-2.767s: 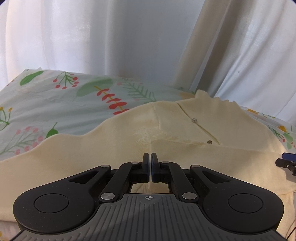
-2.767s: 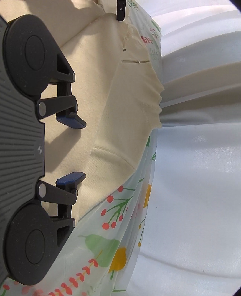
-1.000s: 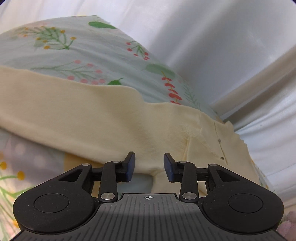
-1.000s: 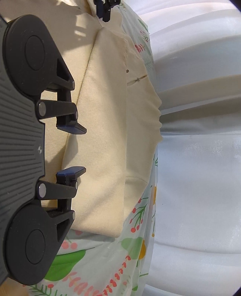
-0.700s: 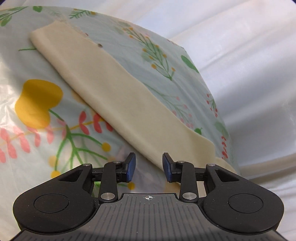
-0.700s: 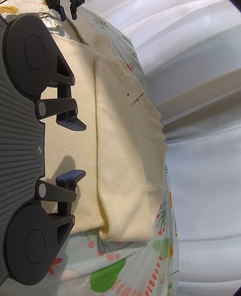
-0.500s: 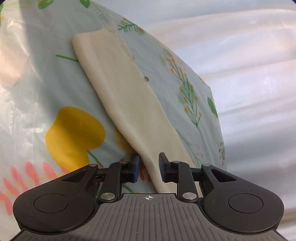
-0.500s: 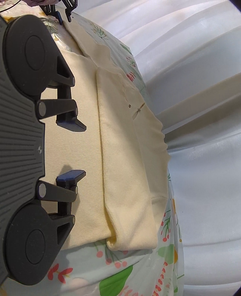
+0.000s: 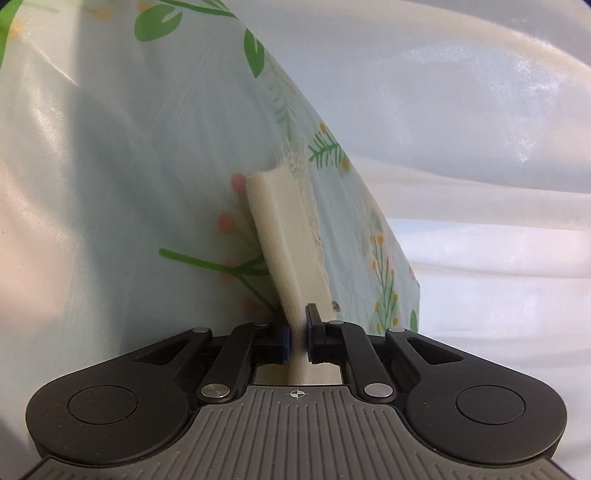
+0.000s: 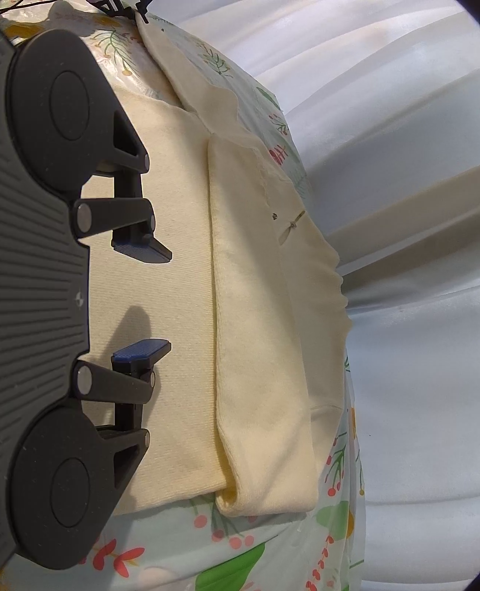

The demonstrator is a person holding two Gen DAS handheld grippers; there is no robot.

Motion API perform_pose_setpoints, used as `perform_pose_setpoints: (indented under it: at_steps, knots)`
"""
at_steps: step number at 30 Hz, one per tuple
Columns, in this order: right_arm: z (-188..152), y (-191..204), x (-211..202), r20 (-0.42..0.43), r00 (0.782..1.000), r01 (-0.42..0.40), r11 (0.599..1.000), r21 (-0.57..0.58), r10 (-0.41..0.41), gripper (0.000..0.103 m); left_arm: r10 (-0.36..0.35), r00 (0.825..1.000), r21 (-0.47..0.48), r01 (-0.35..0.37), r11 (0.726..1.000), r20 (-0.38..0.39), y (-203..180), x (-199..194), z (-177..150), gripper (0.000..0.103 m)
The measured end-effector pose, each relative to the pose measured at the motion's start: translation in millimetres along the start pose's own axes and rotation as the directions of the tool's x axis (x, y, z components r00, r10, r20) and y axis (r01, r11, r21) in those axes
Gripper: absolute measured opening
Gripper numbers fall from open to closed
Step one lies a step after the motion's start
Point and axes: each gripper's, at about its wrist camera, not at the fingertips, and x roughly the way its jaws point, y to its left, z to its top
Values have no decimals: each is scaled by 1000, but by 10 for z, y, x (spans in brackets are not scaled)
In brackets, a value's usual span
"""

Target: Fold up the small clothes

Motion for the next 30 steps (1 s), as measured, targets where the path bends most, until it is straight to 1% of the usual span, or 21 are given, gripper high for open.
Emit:
perform_pose_setpoints:
  at_steps: [2,4,6,8,9,11,12,13,14,15,16,17,18,19,20,21,22,23,24,27,30]
  knots:
    - [-12,2,23,-6,1000,-3,1000,-7,3,46,19,1000,50,-19,999,7,-57,4,-7,9]
    - [-29,0,41,-9,1000,0,1000,-16,0,46,42,998,188,-49,981,41,-231,-41,-111,9]
    - [-34,-18,52,-11,1000,5,1000,-15,-5,46,14,998,330,-34,943,62,-459,-114,-287,8]
    - [-39,-44,48,-10,1000,9,1000,-7,-9,46,-58,997,479,30,877,44,-761,-220,-592,8]
    - [-40,-57,45,-8,1000,12,1000,-3,-12,46,-100,995,571,73,818,15,-954,-281,-830,8]
    - [-36,-92,30,-2,1000,17,1000,6,-17,46,-164,985,696,159,700,-60,-1247,-376,-1280,8]
    - [-34,-103,21,1,1000,17,1000,9,-17,46,-198,973,750,220,624,-120,-1374,-420,-1570,8]
    - [-30,-120,3,7,1000,18,1000,13,-18,46,-223,955,794,288,535,-196,-1498,-469,-1904,8]
    - [-28,-131,-10,13,1000,19,1000,17,-19,46,-229,937,821,342,457,-263,-1580,-498,-2203,9]
    - [-21,-148,-30,17,1000,18,1000,22,-19,46,-216,917,839,395,375,-336,-1648,-496,-2551,9]
    - [-20,-160,-47,20,1000,17,1000,26,-17,46,-192,902,845,429,318,-386,-1668,-475,-2827,11]
    - [-18,-172,-61,23,1000,16,999,30,-16,46,-159,892,849,452,275,-423,-1663,-434,-3069,15]
    - [-17,-184,-75,25,1000,14,999,32,-14,46,-94,874,848,486,213,-477,-1619,-351,-3407,18]
    - [-16,-199,-91,28,1000,13,999,33,-14,46,-50,862,845,505,175,-505,-1569,-291,-3595,27]
    - [-17,-210,-103,29,999,15,999,33,-16,46,8,858,850,507,144,-514,-1485,-218,-3802,32]
    - [-18,-221,-115,29,999,16,999,34,-17,46,65,863,862,490,132,-501,-1381,-189,-3954,30]
    - [-12,-240,-126,29,999,15,999,36,-16,46,103,865,868,479,129,-492,-1287,-161,-4047,28]
    - [-4,-251,-131,29,999,12,999,37,-13,46,119,863,869,475,139,-491,-1201,-149,-4080,30]
    - [15,-263,-131,31,999,6,999,37,-7,45,125,865,871,467,155,-486,-1122,-141,-4064,30]
    - [110,-251,-72,28,999,-33,999,43,32,43,143,882,882,411,229,-448,-939,-134,-3910,33]
    - [255,-156,102,18,993,-116,992,52,115,43,131,896,878,372,302,-425,-800,-202,-3667,33]
